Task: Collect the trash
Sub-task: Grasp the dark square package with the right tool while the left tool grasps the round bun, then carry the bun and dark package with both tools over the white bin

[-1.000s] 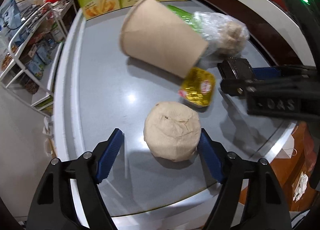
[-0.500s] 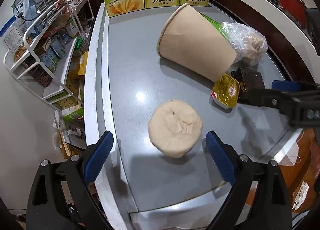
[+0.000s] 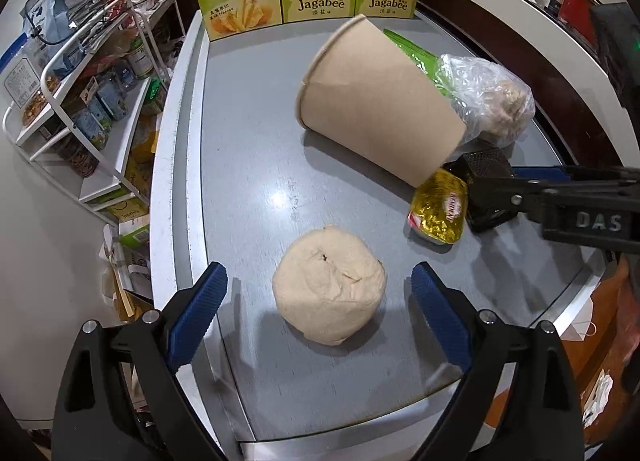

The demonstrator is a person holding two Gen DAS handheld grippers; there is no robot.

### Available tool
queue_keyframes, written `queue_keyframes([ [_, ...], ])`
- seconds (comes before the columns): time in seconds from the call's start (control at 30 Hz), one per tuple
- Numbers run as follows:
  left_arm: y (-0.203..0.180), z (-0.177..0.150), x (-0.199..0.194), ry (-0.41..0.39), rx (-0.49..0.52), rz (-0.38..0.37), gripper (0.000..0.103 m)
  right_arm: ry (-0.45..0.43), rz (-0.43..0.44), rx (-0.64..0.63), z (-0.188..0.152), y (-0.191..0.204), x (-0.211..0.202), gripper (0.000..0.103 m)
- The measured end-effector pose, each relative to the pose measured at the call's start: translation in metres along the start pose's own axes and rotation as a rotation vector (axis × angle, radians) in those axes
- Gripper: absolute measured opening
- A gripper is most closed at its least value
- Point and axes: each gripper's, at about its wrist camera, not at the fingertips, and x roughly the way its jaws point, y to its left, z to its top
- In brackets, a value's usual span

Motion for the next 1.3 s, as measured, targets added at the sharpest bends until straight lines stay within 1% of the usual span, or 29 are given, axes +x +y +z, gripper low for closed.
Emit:
queue_keyframes([
  [0.03,0.0,-0.002,0.0,0.005,0.006,-0.008,0.094,0.03,0.018,-0.043,-0.003,-0.001,-0.002,0.05],
  [0.07,0.001,-0.004,0.0,0.014,0.013,-0.017,0.094,0.044,0.01,-0.085,-0.008,-0.001,-0.004,0.05],
  [0.13,0.003,-0.008,0.0,0.027,0.021,-0.029,0.094,0.067,-0.034,-0.165,-0.02,-0.003,-0.011,0.048],
  [0.2,0.004,-0.009,-0.001,0.037,0.018,-0.047,0.094,0.074,-0.027,-0.155,-0.024,-0.008,-0.015,0.05],
  [0.23,0.004,-0.01,-0.003,0.028,0.018,-0.056,0.094,0.066,-0.017,-0.144,-0.025,-0.01,-0.018,0.05],
  [0.3,0.002,-0.008,-0.005,0.016,0.031,-0.046,0.094,0.041,-0.019,-0.132,-0.027,-0.01,-0.021,0.061],
  [0.37,0.0,-0.006,-0.003,0.016,0.048,-0.042,0.094,0.022,-0.029,-0.118,-0.029,-0.007,-0.022,0.063],
  [0.43,-0.001,-0.005,0.0,0.011,0.06,-0.036,0.094,0.014,-0.034,-0.109,-0.031,-0.004,-0.022,0.063],
  [0.47,0.0,-0.005,0.001,0.011,0.065,-0.03,0.089,0.01,-0.044,-0.11,-0.03,-0.004,-0.02,0.063],
  [0.5,0.0,-0.005,0.002,0.014,0.066,-0.035,0.07,0.005,-0.054,-0.113,-0.031,-0.002,-0.02,0.062],
  [0.53,0.001,-0.005,0.005,0.029,0.062,-0.04,0.062,0.003,-0.056,-0.112,-0.033,-0.002,-0.02,0.062],
  [0.6,0.004,-0.004,0.006,0.033,0.056,-0.043,0.057,0.004,-0.046,-0.104,-0.033,-0.001,-0.018,0.049],
  [0.67,0.006,-0.002,0.005,0.034,0.048,-0.049,0.052,0.009,-0.051,-0.107,-0.035,0.003,-0.014,0.048],
  [0.97,0.006,-0.007,0.001,0.031,0.018,-0.06,0.052,-0.01,-0.054,-0.109,-0.037,0.002,-0.016,0.047],
  [1.3,0.005,-0.007,-0.012,0.004,0.002,-0.065,0.052,-0.032,-0.027,-0.104,-0.039,0.006,-0.026,0.047],
])
